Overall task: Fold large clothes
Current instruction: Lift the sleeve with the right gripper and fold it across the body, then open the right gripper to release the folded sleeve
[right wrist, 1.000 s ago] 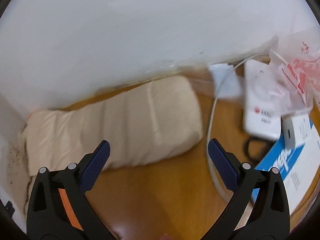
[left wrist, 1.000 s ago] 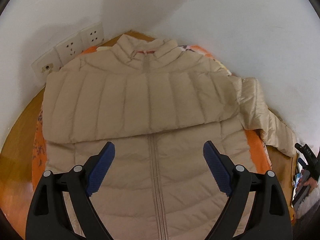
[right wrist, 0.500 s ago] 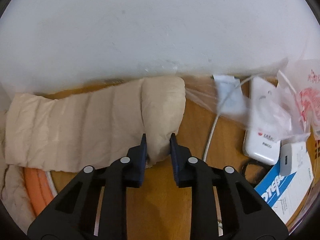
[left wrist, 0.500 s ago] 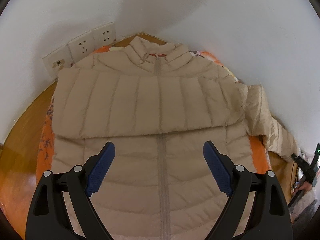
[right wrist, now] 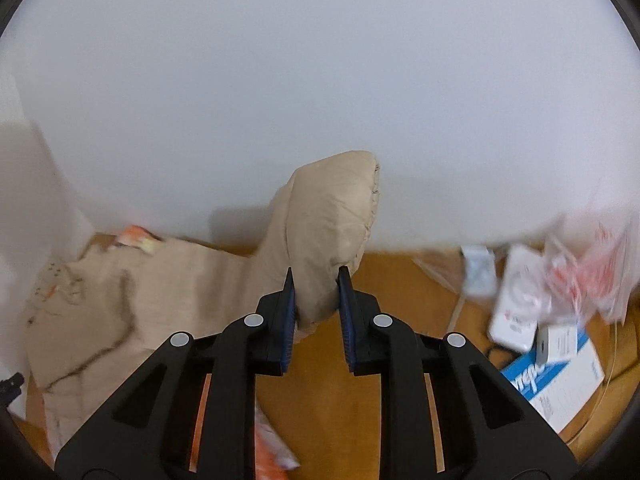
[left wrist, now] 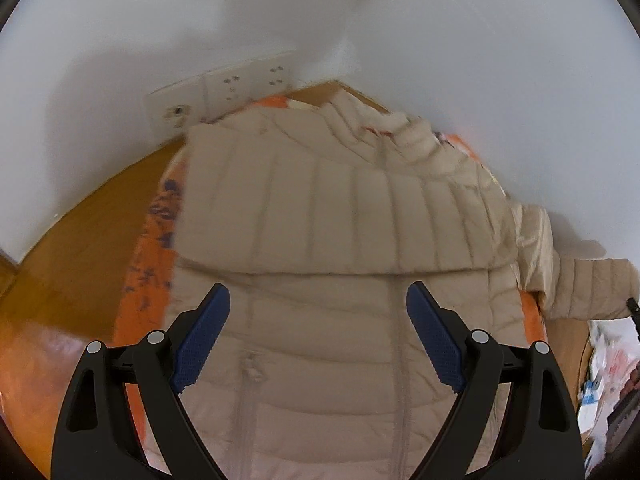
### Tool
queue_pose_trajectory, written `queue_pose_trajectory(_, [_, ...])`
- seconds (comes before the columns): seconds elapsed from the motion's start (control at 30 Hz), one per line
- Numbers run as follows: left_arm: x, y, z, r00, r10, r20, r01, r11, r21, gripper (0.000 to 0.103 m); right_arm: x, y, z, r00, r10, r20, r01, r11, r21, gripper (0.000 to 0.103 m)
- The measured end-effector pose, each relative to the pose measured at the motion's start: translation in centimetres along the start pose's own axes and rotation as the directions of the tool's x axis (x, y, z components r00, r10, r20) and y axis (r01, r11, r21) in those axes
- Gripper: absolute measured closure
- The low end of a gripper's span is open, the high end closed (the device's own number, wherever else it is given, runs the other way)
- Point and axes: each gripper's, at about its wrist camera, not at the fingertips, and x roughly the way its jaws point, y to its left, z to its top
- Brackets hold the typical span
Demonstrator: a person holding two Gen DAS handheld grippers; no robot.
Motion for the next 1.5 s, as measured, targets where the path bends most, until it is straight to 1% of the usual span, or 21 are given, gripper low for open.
queue_pose_trajectory(0.03, [-0.1,0.6,0.0,1.000,0.001,0.004,-0.001,1.000,-0.009,0.017,0.4,1.5,1.0,1.000,0.009,0.014,-0.009,1.000,-0.020,0.083])
queue_pose_trajectory(0.13, [-0.7,2.5,-0.4,1.000,0.013,0.017,-0.012,1.000,-0.021,0.017,-1.2,5.9,3.2,0.997,0.057,0.061,-0.051,0.994,-0.092,0.083])
queue_pose_trajectory(0.27, [-1.6,5.1,-1.1,0.999,0.017,0.032,-0.016,0.999,-0.048,0.017,-3.7,12.4,6.0,0.982,0.142,0.126,-0.114,0.971,-0.209,0.083])
queue_pose_trajectory(0.33, [-1.9,6.4,-1.4,0.999,0.018,0.030,-0.016,0.998,-0.063,0.017,-5.3,17.0,7.5,0.964,0.214,0.154,-0.166,0.946,-0.278,0.083])
queue_pose_trajectory(0.4, [-2.3,7.4,-1.6,0.999,0.022,0.031,-0.020,0.997,-0.075,0.017,-6.7,20.8,8.1,0.947,0.280,0.160,-0.217,0.921,-0.323,0.083])
queue_pose_trajectory(0.43, [-2.4,7.8,-1.6,0.999,0.024,0.031,-0.021,0.997,-0.079,0.017,-7.4,22.9,8.2,0.936,0.317,0.153,-0.251,0.905,-0.343,0.083])
queue_pose_trajectory(0.47, [-2.5,8.3,-1.6,0.999,0.026,0.032,-0.023,0.996,-0.085,0.017,-7.8,24.2,8.1,0.929,0.340,0.145,-0.273,0.895,-0.353,0.083])
queue_pose_trajectory(0.57, [-3.0,9.4,-1.7,0.999,0.032,0.043,-0.028,0.994,-0.103,0.017,-8.8,29.7,7.3,0.898,0.430,0.092,-0.363,0.842,-0.398,0.083])
queue_pose_trajectory(0.6, [-3.2,9.9,-1.7,0.998,0.034,0.048,-0.029,0.993,-0.111,0.017,-8.9,31.1,6.7,0.890,0.449,0.077,-0.379,0.824,-0.421,0.083])
queue_pose_trajectory(0.67, [-3.4,10.4,-1.7,0.998,0.039,0.052,-0.033,0.992,-0.120,0.017,-9.0,33.6,5.7,0.884,0.464,0.057,-0.388,0.795,-0.466,0.083])
queue_pose_trajectory(0.7, [-3.5,10.8,-1.7,0.998,0.046,0.051,-0.039,0.991,-0.125,0.017,-8.8,35.5,4.7,0.878,0.478,0.031,-0.403,0.771,-0.494,0.083])
queue_pose_trajectory(0.77, [-3.5,11.3,-1.6,0.997,0.052,0.049,-0.045,0.990,-0.134,0.017,-8.3,37.6,3.5,0.871,0.492,-0.004,-0.423,0.744,-0.517,0.083])
queue_pose_trajectory(0.8, [-3.5,11.7,-1.6,0.997,0.057,0.049,-0.050,0.989,-0.140,0.017,-7.9,38.8,2.7,0.864,0.503,-0.032,-0.443,0.727,-0.524,0.083])
queue_pose_trajectory(0.87, [-3.7,12.1,-1.7,0.997,0.066,0.049,-0.058,0.988,-0.146,0.017,-7.0,40.5,1.5,0.854,0.515,-0.072,-0.469,0.704,-0.533,0.083])
queue_pose_trajectory(1.1, [-3.7,12.9,-2.2,0.996,0.083,0.028,-0.077,0.984,-0.162,0.017,-3.8,44.0,-2.5,0.838,0.512,-0.188,-0.520,0.647,-0.558,0.083])
queue_pose_trajectory(1.17, [-3.5,12.9,-2.4,0.996,0.082,0.021,-0.077,0.984,-0.159,0.017,-3.4,44.7,-3.2,0.835,0.511,-0.205,-0.526,0.630,-0.572,0.083])
queue_pose_trajectory(1.27, [-3.2,12.6,-2.6,0.996,0.086,0.016,-0.083,0.986,-0.148,0.017,-2.0,45.1,-5.2,0.827,0.503,-0.253,-0.544,0.598,-0.589,0.083])
queue_pose_trajectory(1.33, [-3.2,12.5,-2.5,0.996,0.085,0.016,-0.082,0.985,-0.149,0.017,-1.0,45.4,-6.8,0.821,0.493,-0.288,-0.558,0.586,-0.588,0.083])
queue_pose_trajectory(1.4, [-2.8,12.4,-2.4,0.997,0.081,0.010,-0.078,0.985,-0.152,0.017,0.2,45.9,-8.4,0.820,0.475,-0.319,-0.563,0.572,-0.597,0.083])
queue_pose_trajectory(1.43, [-2.9,12.4,-2.4,0.997,0.080,0.008,-0.078,0.985,-0.154,0.017,0.4,45.9,-9.8,0.821,0.466,-0.330,-0.564,0.571,-0.597,0.083])
queue_pose_trajectory(1.5, [-2.8,12.2,-2.4,0.997,0.077,0.009,-0.074,0.985,-0.154,0.017,0.8,46.5,-10.7,0.819,0.452,-0.354,-0.570,0.573,-0.589,0.083])
